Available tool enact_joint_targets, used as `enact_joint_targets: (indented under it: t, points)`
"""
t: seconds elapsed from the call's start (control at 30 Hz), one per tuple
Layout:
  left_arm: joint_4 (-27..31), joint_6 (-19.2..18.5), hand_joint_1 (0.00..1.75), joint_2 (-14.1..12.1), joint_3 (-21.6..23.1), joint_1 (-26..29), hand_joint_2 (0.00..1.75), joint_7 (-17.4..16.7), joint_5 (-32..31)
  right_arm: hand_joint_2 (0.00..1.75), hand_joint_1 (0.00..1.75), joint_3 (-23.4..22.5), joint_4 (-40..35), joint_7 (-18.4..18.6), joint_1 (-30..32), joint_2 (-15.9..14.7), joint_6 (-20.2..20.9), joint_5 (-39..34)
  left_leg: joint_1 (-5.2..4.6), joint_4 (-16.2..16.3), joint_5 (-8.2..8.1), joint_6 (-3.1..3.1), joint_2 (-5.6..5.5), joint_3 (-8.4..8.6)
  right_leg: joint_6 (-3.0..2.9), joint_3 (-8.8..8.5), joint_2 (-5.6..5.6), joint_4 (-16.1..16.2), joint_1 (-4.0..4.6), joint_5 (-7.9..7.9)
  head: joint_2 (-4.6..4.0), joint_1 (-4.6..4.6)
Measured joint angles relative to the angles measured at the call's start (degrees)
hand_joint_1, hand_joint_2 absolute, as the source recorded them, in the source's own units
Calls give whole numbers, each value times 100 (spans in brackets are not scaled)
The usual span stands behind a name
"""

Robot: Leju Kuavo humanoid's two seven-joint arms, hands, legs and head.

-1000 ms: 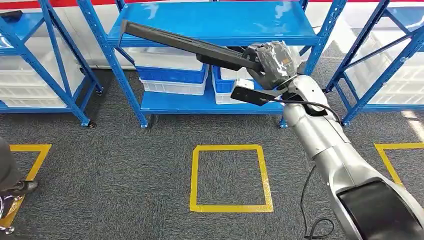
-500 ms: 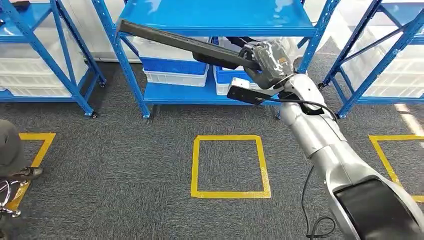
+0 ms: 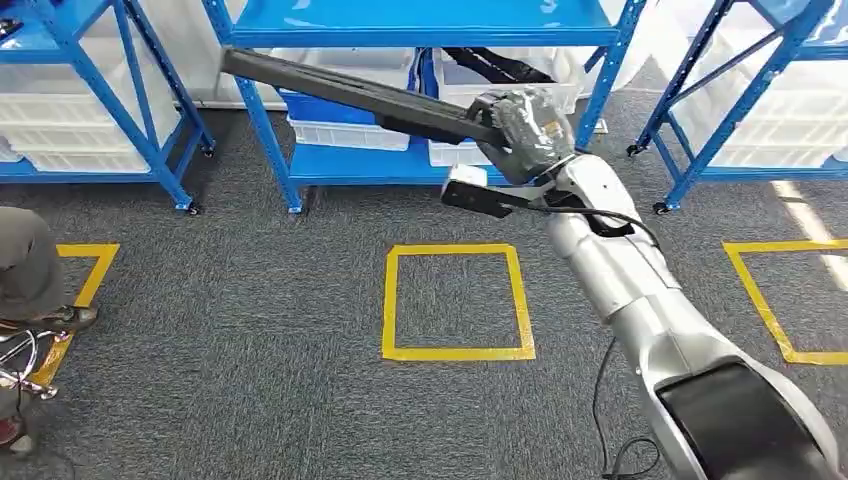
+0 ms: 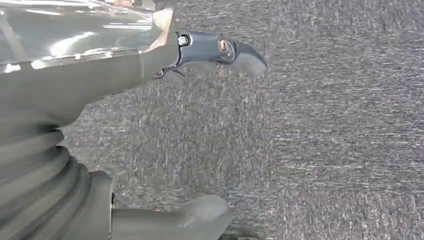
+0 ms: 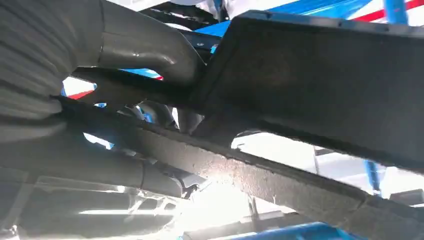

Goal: Take the parts from the cabinet and place them on the table.

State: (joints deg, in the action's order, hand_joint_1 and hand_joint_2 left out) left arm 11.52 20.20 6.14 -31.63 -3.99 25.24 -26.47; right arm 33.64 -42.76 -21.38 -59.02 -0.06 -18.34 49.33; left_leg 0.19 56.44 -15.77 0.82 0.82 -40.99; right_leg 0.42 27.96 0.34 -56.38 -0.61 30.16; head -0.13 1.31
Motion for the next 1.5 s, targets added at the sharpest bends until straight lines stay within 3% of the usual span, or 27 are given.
enact_joint_targets:
  t: [0.03, 0.07, 0.13, 0.17, 0.23, 0.3, 0.37, 0.4, 0.43, 0.5, 0.57, 0.63, 0.7, 0.77, 0.83, 0.87, 0.93, 1.03, 1.07, 1.13, 1.2, 1.23, 1.3, 1.37, 1.4, 1.43, 1.5]
  points:
    - [0, 31, 0, -9, -24, 4, 175, -2, 4, 175, 162, 13, 51, 0, 3, 72, -4, 22, 37, 56, -165, -32, -29, -56, -52, -4, -42, -3, -40, -74, 0, -4]
    - [0, 37, 0, -2, -35, 11, 175, -4, 7, 175, 162, 15, 79, 4, 5, 111, -6, 41, 40, 278, -551, -62, -44, -131, -123, 62, -39, -3, -38, -144, 0, 9]
    - [-2, 48, 0, 2, -48, 12, 175, -15, 7, 175, 162, 11, 117, 11, -24, 199, -6, 48, 55, 1174, -1291, -134, -49, -345, -155, 236, -53, -15, -26, -302, 0, 20]
    - [-2, 59, 0, 2, -59, 9, 175, -15, 7, 175, 162, 9, 136, 15, -38, 203, -4, 44, 57, 1619, -1448, -156, -52, -428, -146, 317, -55, -20, -15, -365, 0, 31]
    - [-2, 74, 0, 4, -85, 13, 175, -4, 7, 175, 162, -22, 178, 22, -52, 197, 9, 26, 79, 1948, -1306, -174, -52, -333, -122, 456, -70, -28, -13, -475, 0, 26]
    - [-2, 83, 0, 4, -92, 13, 175, 2, -2, 175, 162, -94, 208, 22, -99, 159, 24, 2, 114, 1325, -966, -165, -51, 229, -73, 594, -73, -59, -17, -559, 0, 24]
    - [-2, 83, 0, 4, -94, 11, 175, 2, -9, 175, 162, -114, 208, 22, -123, 144, 26, -6, 122, 1014, -942, -160, -54, 464, -49, 625, -72, -77, -20, -579, 0, 28]
    - [-2, 83, 0, 7, -94, 0, 175, 4, -31, 175, 162, -164, 208, 22, -199, 116, 44, -15, 112, 355, -1179, -140, -87, 942, -18, 699, -65, -119, 10, -618, 0, 28]
    - [-2, 81, 0, 9, -94, -3, 175, 11, -50, 175, 162, -210, 211, 24, -251, 63, 70, -22, 92, 195, -1224, -104, -121, 998, 32, 715, -72, -124, 14, -652, 0, 13]
    - [-2, 33, 0, 13, -92, 3, 175, 22, -101, 175, 162, -262, 224, 22, -342, -40, 92, -33, 44, 194, -1202, -48, -108, 944, 131, 741, -82, -108, 4, -730, 0, 20]
    - [-2, 11, 0, 28, -92, 4, 175, 33, -120, 175, 162, -328, 246, -2, -366, -206, 98, -41, 70, 103, -1052, 126, -64, 884, 193, 825, -78, -166, 4, -711, 0, 22]
    - [-2, -11, 0, 31, -92, 3, 175, 39, -125, 175, 162, -369, 261, -20, -383, -302, 98, -50, 46, 93, -940, 240, -66, 756, 128, 1039, -57, -671, 1, -205, 0, -15]
    - [-2, -22, 0, 26, -94, 5, 175, 44, -129, 175, 162, -389, 283, -24, -378, -378, 98, -57, 33, 98, -826, 258, -62, 604, 115, 1310, -54, -1572, -6, 260, 0, -13]
    - [-2, -31, 0, 35, -92, 3, 175, 53, -136, 175, 162, -391, 311, -26, -354, -440, 98, -61, 28, 106, -701, 246, -54, 450, 214, 1296, -53, -1949, -6, 258, 0, -13]
    - [-2, -35, 0, 44, -92, 3, 175, 55, -138, 175, 162, -391, 320, -31, -350, -466, 98, -59, 27, 112, -591, 216, -50, 310, 314, 801, -53, -1334, -4, -77, 0, -18]
    - [-2, -37, 0, 48, -92, 2, 175, 55, -138, 175, 162, -396, 320, -31, -361, -468, 96, -61, 27, 119, -536, 192, -51, 257, 306, 414, -55, -771, -10, -168, 0, -11]
    - [-2, -37, 0, 48, -92, 0, 175, 61, -140, 175, 162, -415, 320, -31, -385, -459, 98, -59, -2, 137, -442, 123, -49, 178, 188, -95, -44, 38, 54, 28, 0, -13]
    - [-2, -37, 0, 48, -92, 3, 175, 72, -140, 175, 162, -420, 329, -42, -381, -459, 96, -65, -1, 84, -299, 31, -44, 172, 82, 77, -35, -8, 75, -48, 0, -4]
    - [-2, -35, 0, 33, -92, 11, 175, 72, -140, 175, 162, -417, 342, -42, -387, -461, 94, -63, 24, 104, -324, -8, -63, 120, -13, 89, -52, 19, -70, -118, 0, -6]
    - [-2, -31, 0, 35, -92, 18, 175, 72, -142, 175, 162, -417, 348, -42, -410, -444, 83, -57, 50, 582, -979, -64, -80, -43, -147, 182, -67, 13, -42, -247, 0, 24]
    - [-2, -31, 0, 33, -92, 9, 175, 72, -166, 175, 162, -420, 350, -42, -412, -444, 81, -59, 62, 1455, -1520, -125, -84, -269, -147, 308, -63, 6, -34, -355, 0, 24]
    - [-2, -31, 0, 28, -92, 7, 175, 72, -175, 175, 162, -417, 364, -42, -409, -446, 81, -59, 71, 1821, -1605, -152, -84, -334, -136, 372, -63, 1, -33, -402, 0, 22]
    - [-2, -33, 0, 20, -92, 4, 175, 72, -184, 175, 162, -420, 392, -42, -399, -459, 81, -59, 106, 1809, -1386, -179, -80, -143, -103, 476, -60, -10, -34, -483, 0, 22]
    - [-2, -35, 0, 11, -92, -7, 175, 72, -206, 175, 162, -428, 394, -44, -402, -479, 75, -61, 137, 926, -1067, -166, -76, 512, -41, 556, -57, -47, -42, -526, 0, 24]
    - [0, -35, 0, 7, -92, -22, 175, 72, -225, 175, 162, -439, 394, -44, -408, -483, 72, -63, 143, 409, -1124, -145, -90, 850, -23, 577, -63, -75, -42, -536, 0, 24]
    - [0, -37, 0, 0, -92, -39, 175, 70, -225, 175, 162, -461, 394, -42, -418, -496, 68, -65, 112, 193, -1211, -121, -107, 998, 11, 628, -66, -85, -2, -557, 0, 20]
    - [0, -37, 0, -2, -92, -64, 175, 72, -227, 175, 162, -474, 392, -42, -420, -492, 55, -63, 83, 173, -1216, -76, -104, 942, 95, 657, -74, -86, 3, -614, 0, 24]
